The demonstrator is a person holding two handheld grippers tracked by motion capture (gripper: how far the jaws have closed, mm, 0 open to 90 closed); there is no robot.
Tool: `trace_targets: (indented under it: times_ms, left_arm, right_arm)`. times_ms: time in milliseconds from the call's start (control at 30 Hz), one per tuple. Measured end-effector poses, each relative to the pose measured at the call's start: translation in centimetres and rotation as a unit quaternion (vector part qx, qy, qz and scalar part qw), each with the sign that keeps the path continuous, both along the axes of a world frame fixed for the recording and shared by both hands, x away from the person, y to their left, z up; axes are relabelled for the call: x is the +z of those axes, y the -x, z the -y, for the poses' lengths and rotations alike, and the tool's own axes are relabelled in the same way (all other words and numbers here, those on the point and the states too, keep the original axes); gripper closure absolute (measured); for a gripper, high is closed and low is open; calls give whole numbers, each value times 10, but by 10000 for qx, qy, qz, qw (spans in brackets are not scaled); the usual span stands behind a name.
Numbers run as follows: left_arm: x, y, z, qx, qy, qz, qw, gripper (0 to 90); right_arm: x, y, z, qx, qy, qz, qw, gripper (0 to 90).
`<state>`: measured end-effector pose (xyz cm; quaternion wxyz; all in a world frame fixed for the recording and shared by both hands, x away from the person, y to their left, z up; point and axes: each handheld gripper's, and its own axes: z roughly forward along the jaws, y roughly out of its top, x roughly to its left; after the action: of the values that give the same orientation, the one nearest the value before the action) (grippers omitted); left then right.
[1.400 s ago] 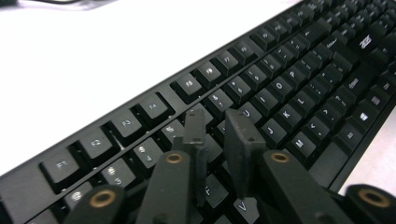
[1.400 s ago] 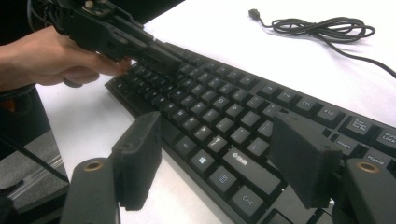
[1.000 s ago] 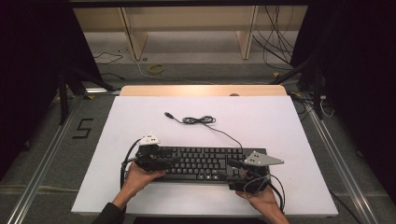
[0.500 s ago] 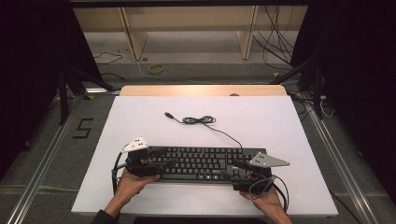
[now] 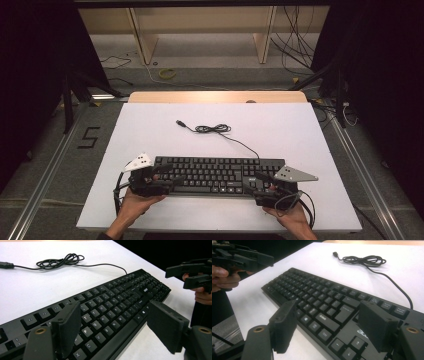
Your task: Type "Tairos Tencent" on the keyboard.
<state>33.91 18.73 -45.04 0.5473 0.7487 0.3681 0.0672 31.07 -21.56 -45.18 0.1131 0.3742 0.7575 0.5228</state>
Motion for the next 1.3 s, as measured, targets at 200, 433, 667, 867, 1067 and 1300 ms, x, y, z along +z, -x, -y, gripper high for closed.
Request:
trace_targets:
  times_ms: [200, 433, 667, 867, 1067, 1300]
  left_arm:
    - [-1, 8, -3, 14, 55, 40, 10000, 259]
    - [-5, 15, -4, 2, 50, 24, 10000, 241]
    - [-6, 20, -5, 2, 21, 59, 10000, 232]
    - [-9, 25, -8, 55, 46, 66, 10000, 221]
    - [-10, 23, -9, 109, 29, 56, 9999, 220]
    - [-10, 22, -8, 103, 5, 73, 9999, 220]
  right_arm:
    - [-2, 4, 7, -60, 74, 23, 10000, 317]
    - [-4, 9, 14, -125, 142, 67, 9998, 313]
    - [-7, 12, 20, -173, 166, 26, 9997, 310]
    - [-8, 15, 22, -208, 166, 35, 9996, 309]
    - [-8, 16, 24, -232, 163, 55, 9996, 308]
    - [-9, 16, 24, -232, 169, 57, 9996, 307]
